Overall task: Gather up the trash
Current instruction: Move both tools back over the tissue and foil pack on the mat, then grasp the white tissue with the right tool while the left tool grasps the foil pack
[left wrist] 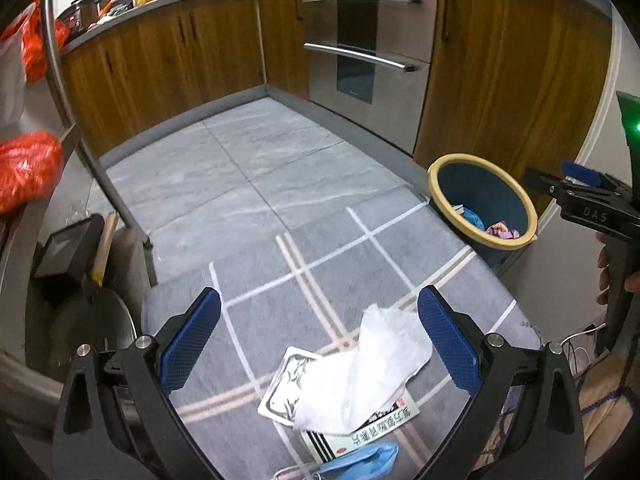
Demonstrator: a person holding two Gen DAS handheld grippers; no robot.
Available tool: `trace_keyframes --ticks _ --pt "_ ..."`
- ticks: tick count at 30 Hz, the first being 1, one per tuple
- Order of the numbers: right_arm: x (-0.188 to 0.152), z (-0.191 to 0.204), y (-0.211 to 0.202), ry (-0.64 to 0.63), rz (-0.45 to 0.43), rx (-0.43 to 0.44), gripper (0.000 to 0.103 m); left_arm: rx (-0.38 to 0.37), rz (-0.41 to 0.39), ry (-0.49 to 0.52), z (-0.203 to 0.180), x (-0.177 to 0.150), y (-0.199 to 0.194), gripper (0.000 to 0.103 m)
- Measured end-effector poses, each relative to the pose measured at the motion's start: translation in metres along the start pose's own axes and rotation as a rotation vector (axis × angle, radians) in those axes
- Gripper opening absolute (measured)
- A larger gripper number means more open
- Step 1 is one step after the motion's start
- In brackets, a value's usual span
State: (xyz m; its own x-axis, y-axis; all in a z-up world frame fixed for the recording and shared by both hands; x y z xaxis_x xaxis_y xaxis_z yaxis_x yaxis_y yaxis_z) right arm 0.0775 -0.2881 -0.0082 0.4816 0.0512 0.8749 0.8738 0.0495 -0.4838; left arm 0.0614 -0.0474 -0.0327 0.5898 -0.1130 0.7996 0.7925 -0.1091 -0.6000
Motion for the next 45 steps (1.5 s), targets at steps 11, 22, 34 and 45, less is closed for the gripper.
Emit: trace_keyframes --ticks 11,22,34,45 --pt "-0.029 0.045 0.003 -0.105 0.138 0.124 0.098 0.042 0.094 -0.004 0.020 -0.044 0.013 0.097" --pt "-0.057 0.087 0.014 -0.141 0.261 0.231 0.098 0.096 0.212 -0.027 0.042 -0.078 0.035 0.097" --pt "-0.113 0.123 0.047 -0.185 0.485 0.255 0.073 0.130 0.333 -0.041 0.060 -0.121 0.063 0.097" --pt "-0.148 0.121 0.075 -0.136 0.632 0.239 0.055 0.120 0.342 -0.026 0.054 -0.124 0.071 0.097"
Point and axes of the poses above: each gripper's, at about its wrist camera, not at the fingertips, and y roughly the way its jaws point, z to its left, x to its top, the point moved 4 cm from there along y, roughly the way its jaws point, and after that the axes turned 12 degrees about -z, right-handed, at the moved point
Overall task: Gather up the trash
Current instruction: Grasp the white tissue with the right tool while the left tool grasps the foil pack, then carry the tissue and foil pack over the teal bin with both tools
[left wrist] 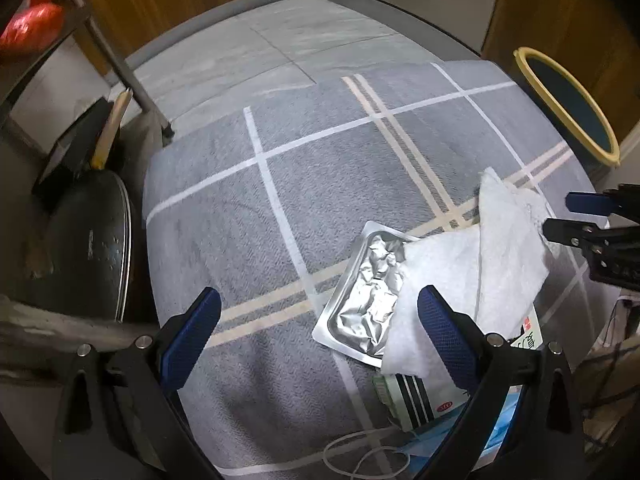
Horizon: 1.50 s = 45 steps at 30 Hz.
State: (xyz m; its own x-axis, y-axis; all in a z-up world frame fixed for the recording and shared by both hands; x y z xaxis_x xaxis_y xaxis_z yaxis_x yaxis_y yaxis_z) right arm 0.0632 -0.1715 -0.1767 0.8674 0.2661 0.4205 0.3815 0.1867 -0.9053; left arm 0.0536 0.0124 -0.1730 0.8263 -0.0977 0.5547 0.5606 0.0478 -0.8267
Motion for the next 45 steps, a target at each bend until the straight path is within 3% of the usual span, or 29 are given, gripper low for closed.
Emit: trace_keyframes --ticks 3,4,6,8,12,18,25,30,34,38,45 --pt "-0.002 -0.002 0.010 0.057 0.026 0.026 0.051 -0.016 0.000 0.011 -0.004 0.000 -0.001 0.097" --pt "-0.003 -0.002 0.013 0.063 0.033 0.030 0.041 -0.016 0.001 0.016 -0.005 0.000 0.000 0.097" --pt "-0.006 -0.001 0.019 0.065 0.053 0.027 0.009 -0.016 0.005 0.017 -0.006 0.000 0.000 0.097" --pt "-0.005 -0.001 0.020 0.075 0.060 0.031 0.004 -0.020 0.009 0.003 -0.004 0.000 0.001 0.097" --pt "0.013 -0.011 0.005 0.116 -0.026 -0.004 0.003 -0.036 0.027 -0.021 -0.002 -0.001 0.007 0.097" --pt "0.037 -0.039 -0.032 0.075 -0.196 -0.207 0.003 -0.081 0.056 -0.003 -0.017 -0.004 0.016 0.097" --pt "0.035 -0.049 -0.033 0.113 -0.192 -0.194 0.003 -0.117 0.075 0.070 -0.039 -0.006 0.031 0.097" --pt "0.037 -0.048 -0.032 0.126 -0.193 -0.174 0.003 -0.152 0.077 0.005 -0.036 -0.002 0.043 0.098" --pt "0.040 -0.046 -0.033 0.129 -0.202 -0.156 0.003 -0.147 0.113 -0.023 -0.032 -0.004 0.055 0.089" --pt "0.042 -0.045 -0.034 0.138 -0.204 -0.143 0.003 -0.132 0.093 0.045 -0.037 0.000 0.054 0.074" --pt "0.048 -0.047 -0.043 0.144 -0.237 -0.137 0.003 -0.134 0.042 0.044 -0.035 0.008 0.045 0.070"
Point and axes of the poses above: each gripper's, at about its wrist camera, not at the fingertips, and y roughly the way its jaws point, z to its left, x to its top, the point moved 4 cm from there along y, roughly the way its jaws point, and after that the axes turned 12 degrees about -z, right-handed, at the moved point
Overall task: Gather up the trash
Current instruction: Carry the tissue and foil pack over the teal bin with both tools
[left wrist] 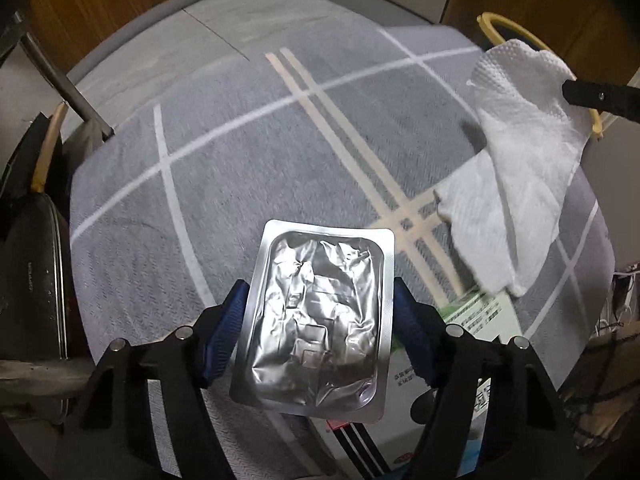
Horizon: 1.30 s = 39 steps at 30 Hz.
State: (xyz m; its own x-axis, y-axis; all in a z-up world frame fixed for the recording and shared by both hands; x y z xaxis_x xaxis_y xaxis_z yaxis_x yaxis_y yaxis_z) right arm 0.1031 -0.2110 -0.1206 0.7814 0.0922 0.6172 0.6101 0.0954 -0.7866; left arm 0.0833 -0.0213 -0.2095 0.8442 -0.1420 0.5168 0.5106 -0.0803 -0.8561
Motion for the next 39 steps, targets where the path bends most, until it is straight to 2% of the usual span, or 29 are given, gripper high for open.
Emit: trace_keyframes --ticks 5,10,15,22,27,33,39 --pt "0.015 -0.005 -0.013 0.011 -0.055 0.008 0.003 -0.001 -0.054 -0.025 0.000 0.004 -0.014 0.070" --pt "0.037 -0.013 -0.034 -0.036 -0.132 -0.012 0.003 -0.024 -0.118 -0.030 -0.008 0.018 -0.031 0.070" --pt "0.063 -0.029 -0.057 -0.037 -0.214 -0.023 0.003 -0.063 -0.204 0.000 -0.028 0.037 -0.052 0.070" --pt "0.091 -0.058 -0.089 0.004 -0.314 -0.038 0.003 -0.112 -0.276 0.036 -0.051 0.052 -0.070 0.070" --pt "0.103 -0.077 -0.104 0.055 -0.355 -0.028 0.003 -0.148 -0.337 0.027 -0.057 0.065 -0.080 0.070" --pt "0.113 -0.095 -0.121 0.089 -0.406 -0.039 0.003 -0.159 -0.402 0.069 -0.076 0.078 -0.095 0.070" --pt "0.121 -0.109 -0.117 0.103 -0.424 -0.085 0.003 -0.181 -0.460 0.118 -0.100 0.099 -0.105 0.070"
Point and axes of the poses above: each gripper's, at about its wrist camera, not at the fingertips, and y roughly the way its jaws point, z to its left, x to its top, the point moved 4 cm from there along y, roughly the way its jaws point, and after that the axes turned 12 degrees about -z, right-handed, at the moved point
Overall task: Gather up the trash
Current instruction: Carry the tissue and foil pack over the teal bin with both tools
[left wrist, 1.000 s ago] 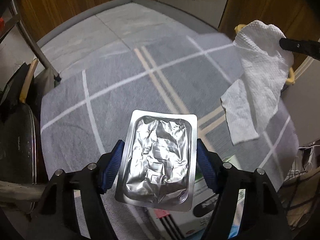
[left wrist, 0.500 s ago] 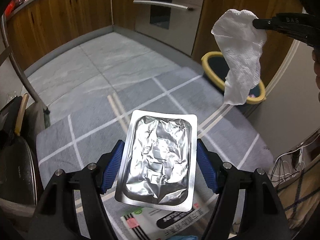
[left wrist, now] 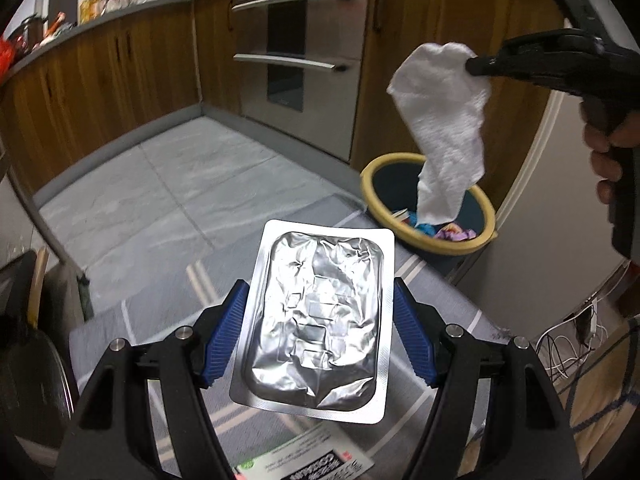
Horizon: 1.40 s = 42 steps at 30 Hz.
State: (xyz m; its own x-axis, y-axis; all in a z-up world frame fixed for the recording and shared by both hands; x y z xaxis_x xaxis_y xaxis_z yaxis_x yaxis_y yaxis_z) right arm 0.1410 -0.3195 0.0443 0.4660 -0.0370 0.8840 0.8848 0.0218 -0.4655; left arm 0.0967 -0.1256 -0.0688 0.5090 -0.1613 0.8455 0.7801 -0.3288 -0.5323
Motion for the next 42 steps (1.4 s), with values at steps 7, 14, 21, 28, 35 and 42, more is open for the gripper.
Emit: trace_keyframes --ticks 7,14,21,28,35,42 --pt "0.008 -0.029 0.021 0.056 0.008 -0.035 0.003 -0.066 -0.015 0.030 -0.022 0.025 0.024 0.070" --pt "0.018 -0.048 0.039 0.064 -0.002 -0.066 0.003 -0.138 -0.013 0.037 -0.033 0.044 0.057 0.070" --pt "0.028 -0.060 0.051 0.063 -0.023 -0.081 0.003 -0.171 0.012 0.034 -0.041 0.052 0.091 0.070" --pt "0.035 -0.066 0.062 0.034 -0.030 -0.094 0.003 -0.193 0.027 0.035 -0.054 0.063 0.115 0.070" --pt "0.044 -0.089 0.065 0.033 -0.054 -0.130 0.003 -0.228 0.063 0.057 -0.077 0.068 0.140 0.070" --pt "0.029 -0.106 0.077 0.050 0.004 -0.163 0.003 -0.250 0.138 0.165 -0.114 0.059 0.184 0.070"
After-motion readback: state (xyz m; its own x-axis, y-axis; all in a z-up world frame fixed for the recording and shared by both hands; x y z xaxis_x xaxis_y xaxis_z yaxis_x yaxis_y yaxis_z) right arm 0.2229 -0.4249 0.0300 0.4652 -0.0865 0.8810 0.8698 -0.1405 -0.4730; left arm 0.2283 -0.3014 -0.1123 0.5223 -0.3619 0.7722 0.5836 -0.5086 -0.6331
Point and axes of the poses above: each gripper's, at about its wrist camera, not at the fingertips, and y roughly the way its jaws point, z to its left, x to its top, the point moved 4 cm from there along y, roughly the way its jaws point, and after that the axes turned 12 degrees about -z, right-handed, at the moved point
